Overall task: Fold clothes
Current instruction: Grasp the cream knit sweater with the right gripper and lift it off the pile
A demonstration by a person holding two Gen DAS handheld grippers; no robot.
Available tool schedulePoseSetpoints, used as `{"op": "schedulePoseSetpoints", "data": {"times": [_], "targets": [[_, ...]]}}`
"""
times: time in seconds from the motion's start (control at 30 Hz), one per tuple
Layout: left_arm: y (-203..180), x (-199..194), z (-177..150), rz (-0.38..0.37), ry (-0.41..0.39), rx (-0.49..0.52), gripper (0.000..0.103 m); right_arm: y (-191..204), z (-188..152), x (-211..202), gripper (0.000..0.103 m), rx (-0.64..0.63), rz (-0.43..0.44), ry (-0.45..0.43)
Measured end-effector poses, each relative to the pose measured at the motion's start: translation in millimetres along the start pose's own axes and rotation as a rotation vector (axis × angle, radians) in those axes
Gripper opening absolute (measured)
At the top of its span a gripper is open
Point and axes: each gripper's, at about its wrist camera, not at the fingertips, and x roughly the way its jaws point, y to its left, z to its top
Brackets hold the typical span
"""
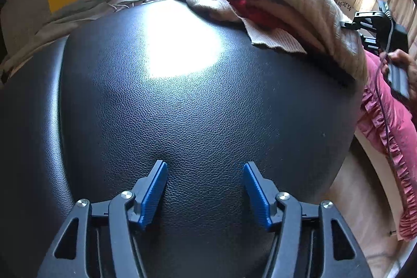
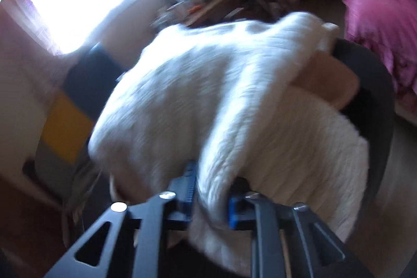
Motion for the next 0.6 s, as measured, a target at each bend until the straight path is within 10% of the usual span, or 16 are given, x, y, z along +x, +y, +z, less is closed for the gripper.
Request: {"op": "schedulePoseSetpoints", "data": {"times": [0.3,0.6], "targets": [[1,-15,26,-0.093,-0.005,-0.067,0.054,64,-133,2,0.015,-0.274,0.151,0.211],[-83,-62,122,-0.199,-0.138,0.173,0.059,68,-203,-15,0.032,-0.281,0.209,0.29]]}}
